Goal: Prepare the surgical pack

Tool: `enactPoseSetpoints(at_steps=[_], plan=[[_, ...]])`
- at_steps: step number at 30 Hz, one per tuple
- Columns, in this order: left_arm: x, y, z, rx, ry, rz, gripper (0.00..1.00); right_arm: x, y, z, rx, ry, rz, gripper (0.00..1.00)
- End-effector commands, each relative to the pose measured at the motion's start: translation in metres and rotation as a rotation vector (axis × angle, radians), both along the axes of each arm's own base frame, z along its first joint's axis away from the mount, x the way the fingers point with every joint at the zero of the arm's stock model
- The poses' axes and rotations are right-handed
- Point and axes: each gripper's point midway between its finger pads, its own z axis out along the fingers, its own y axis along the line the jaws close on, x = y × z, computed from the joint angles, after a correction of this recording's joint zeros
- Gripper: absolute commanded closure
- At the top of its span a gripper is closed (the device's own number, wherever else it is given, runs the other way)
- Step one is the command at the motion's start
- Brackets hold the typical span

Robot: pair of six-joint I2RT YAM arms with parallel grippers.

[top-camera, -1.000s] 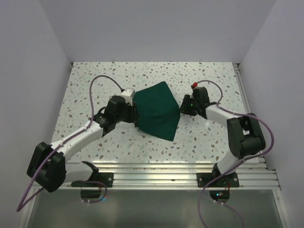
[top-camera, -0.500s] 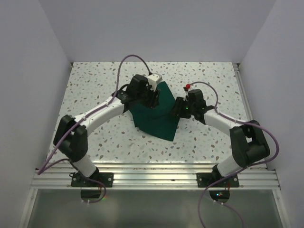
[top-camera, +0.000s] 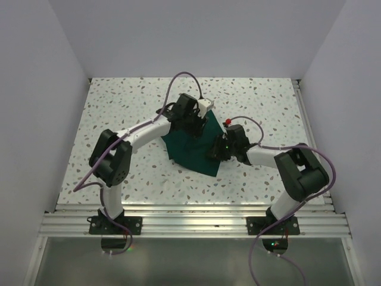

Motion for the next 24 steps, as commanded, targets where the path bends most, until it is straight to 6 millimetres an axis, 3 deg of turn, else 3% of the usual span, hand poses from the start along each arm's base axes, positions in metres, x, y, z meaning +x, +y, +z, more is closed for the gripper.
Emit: enactPoseSetpoints(at_steps=[1, 4, 10, 24], plan=[[0.002, -0.006, 0.001, 0.022, -0.007, -0.068, 0.51, 0.011, 0.008, 0.001, 0.039, -0.016, -0.023, 0.70], [-0.001, -0.006, -0.009, 0.046, 0.029, -0.083, 0.51, 0.002, 0.001, -0.012, 0.006, 0.030, -0.035, 0.82], [-0.013, -0.011, -0.029, 0.064, 0.131, -0.134, 0.52, -0.019, -0.020, -0.022, -0.066, 0.072, -0.077, 0.94], [-0.033, -0.010, -0.056, 0.086, 0.267, -0.181, 0.55, -0.032, -0.029, -0.025, -0.097, 0.088, -0.073, 0.94]])
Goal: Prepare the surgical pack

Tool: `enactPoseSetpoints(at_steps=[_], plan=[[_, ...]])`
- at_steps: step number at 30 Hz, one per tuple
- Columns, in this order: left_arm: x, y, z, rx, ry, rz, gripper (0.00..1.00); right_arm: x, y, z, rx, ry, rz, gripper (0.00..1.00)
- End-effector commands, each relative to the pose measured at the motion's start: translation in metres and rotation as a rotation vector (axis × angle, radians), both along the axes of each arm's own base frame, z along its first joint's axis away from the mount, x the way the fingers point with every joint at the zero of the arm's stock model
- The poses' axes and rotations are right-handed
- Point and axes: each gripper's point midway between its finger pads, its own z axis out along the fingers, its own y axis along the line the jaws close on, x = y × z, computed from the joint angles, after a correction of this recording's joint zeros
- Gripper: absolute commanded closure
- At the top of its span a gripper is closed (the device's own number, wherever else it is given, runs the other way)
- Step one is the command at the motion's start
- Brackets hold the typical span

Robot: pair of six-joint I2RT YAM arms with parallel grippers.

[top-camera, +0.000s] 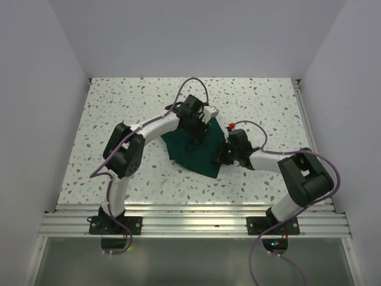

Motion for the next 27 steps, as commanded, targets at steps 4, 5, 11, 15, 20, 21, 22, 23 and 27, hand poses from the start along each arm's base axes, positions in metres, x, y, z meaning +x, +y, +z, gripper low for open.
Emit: enactPoseSetpoints(at_steps=[4, 5, 11, 15, 20, 21, 22, 23, 27], plan=[[-0.025, 0.002, -0.028, 0.034, 0.152, -0.046, 0.59, -0.016, -0.020, -0.016, -0.100, 0.052, -0.025, 0.94], [-0.027, 0.002, -0.031, 0.039, 0.161, -0.045, 0.60, -0.016, -0.021, -0.014, -0.101, 0.047, -0.025, 0.94], [-0.037, 0.000, -0.043, 0.010, 0.248, -0.055, 0.62, -0.015, -0.024, -0.007, -0.114, 0.030, -0.025, 0.94], [-0.045, 0.000, -0.047, -0.016, 0.309, -0.056, 0.67, -0.014, -0.025, -0.003, -0.121, 0.020, -0.026, 0.93], [-0.052, -0.002, -0.055, -0.023, 0.367, -0.063, 0.89, -0.012, -0.025, -0.003, -0.120, 0.015, -0.030, 0.92], [-0.054, -0.003, -0.059, -0.030, 0.381, -0.070, 0.93, -0.012, -0.025, -0.002, -0.119, 0.014, -0.031, 0.91], [-0.056, -0.004, -0.059, -0.038, 0.391, -0.076, 0.99, -0.011, -0.025, -0.002, -0.120, 0.012, -0.031, 0.91], [-0.057, -0.005, -0.060, -0.042, 0.398, -0.079, 1.00, -0.012, -0.025, -0.002, -0.119, 0.011, -0.033, 0.91], [-0.056, -0.009, -0.054, -0.065, 0.398, -0.086, 1.00, -0.008, -0.022, 0.007, -0.093, -0.027, -0.026, 0.90]])
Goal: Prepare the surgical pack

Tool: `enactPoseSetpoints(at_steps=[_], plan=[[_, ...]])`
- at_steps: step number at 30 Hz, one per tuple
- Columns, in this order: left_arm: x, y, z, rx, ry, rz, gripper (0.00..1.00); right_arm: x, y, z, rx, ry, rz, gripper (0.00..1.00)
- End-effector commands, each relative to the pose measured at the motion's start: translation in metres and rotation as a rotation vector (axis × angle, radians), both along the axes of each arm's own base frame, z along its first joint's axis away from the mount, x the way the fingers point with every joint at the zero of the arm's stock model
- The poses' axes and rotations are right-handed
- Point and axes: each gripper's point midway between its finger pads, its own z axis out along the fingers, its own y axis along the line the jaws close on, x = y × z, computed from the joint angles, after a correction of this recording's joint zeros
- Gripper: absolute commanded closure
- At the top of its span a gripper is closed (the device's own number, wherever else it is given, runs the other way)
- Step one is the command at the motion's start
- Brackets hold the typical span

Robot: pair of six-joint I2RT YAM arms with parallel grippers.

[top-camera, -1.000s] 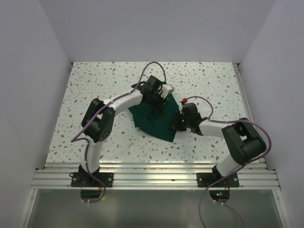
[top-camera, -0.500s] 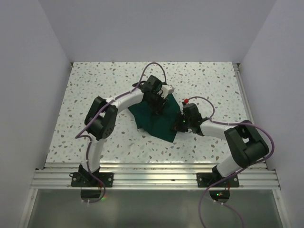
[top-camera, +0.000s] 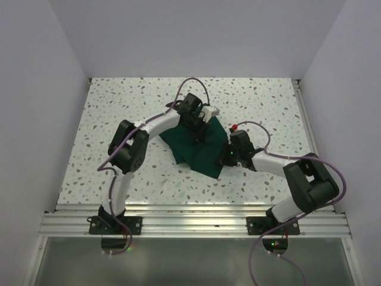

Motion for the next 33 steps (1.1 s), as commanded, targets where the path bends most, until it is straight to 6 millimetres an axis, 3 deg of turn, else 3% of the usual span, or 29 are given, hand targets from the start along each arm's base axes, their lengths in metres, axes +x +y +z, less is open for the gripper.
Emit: enactPoseSetpoints(at_steps=[1, 8, 13, 16, 21, 22, 25, 33], plan=[[-0.042, 0.009, -0.040, 0.069, 0.216, -0.025, 1.00, 0.000, -0.003, 0.007, -0.009, -0.043, 0.008, 0.90], [-0.029, -0.007, 0.005, 0.003, 0.171, -0.014, 1.00, 0.005, 0.008, 0.017, 0.052, -0.100, 0.044, 0.87], [-0.024, -0.009, 0.024, 0.002, 0.138, -0.003, 1.00, 0.009, 0.012, 0.019, 0.062, -0.106, 0.056, 0.87], [-0.023, -0.011, 0.027, 0.008, 0.132, -0.001, 1.00, 0.011, 0.013, 0.019, 0.061, -0.108, 0.058, 0.86], [-0.033, -0.009, -0.003, 0.082, 0.166, -0.007, 1.00, 0.011, 0.010, 0.015, 0.045, -0.103, 0.051, 0.86], [-0.035, -0.009, -0.006, 0.090, 0.165, -0.008, 0.90, 0.010, 0.009, 0.014, 0.042, -0.098, 0.049, 0.86], [-0.040, -0.006, -0.017, 0.133, 0.149, -0.017, 0.72, 0.008, 0.007, 0.013, 0.031, -0.095, 0.047, 0.85], [-0.032, 0.003, -0.011, 0.194, 0.096, -0.008, 0.51, 0.002, 0.000, -0.002, -0.002, -0.057, 0.032, 0.84]])
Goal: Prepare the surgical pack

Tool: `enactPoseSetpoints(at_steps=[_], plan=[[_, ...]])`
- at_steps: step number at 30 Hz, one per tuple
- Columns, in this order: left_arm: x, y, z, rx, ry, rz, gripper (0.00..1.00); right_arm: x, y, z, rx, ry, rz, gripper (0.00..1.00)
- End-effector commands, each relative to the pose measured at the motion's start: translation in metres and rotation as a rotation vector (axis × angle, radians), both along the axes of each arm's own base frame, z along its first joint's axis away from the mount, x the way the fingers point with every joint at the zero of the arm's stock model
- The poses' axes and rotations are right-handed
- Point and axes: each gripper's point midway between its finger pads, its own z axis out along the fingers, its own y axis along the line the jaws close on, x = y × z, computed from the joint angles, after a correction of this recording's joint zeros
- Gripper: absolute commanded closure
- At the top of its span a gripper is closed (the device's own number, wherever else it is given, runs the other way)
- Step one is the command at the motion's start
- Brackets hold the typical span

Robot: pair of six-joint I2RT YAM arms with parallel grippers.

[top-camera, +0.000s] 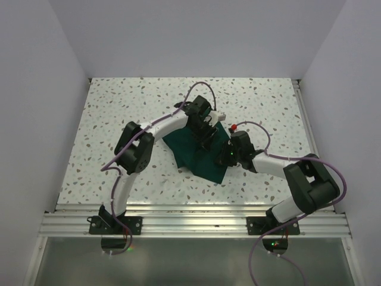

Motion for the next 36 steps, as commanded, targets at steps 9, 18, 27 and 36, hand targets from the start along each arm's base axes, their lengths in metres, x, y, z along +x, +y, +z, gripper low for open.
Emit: enactPoseSetpoints(at_steps=[9, 18, 27, 36], plan=[[-0.020, 0.026, -0.039, 0.150, 0.086, -0.009, 0.50, -0.005, -0.012, -0.013, -0.051, 0.000, -0.021, 0.84], [-0.038, 0.025, -0.063, 0.147, 0.189, -0.052, 0.88, -0.005, -0.013, -0.013, -0.050, -0.002, -0.034, 0.84], [-0.011, 0.000, -0.009, 0.060, 0.106, -0.017, 1.00, 0.001, -0.004, -0.004, 0.016, -0.061, -0.021, 0.85], [0.010, -0.006, 0.051, 0.052, -0.019, 0.029, 1.00, 0.008, 0.005, 0.018, 0.094, -0.166, -0.007, 0.84]])
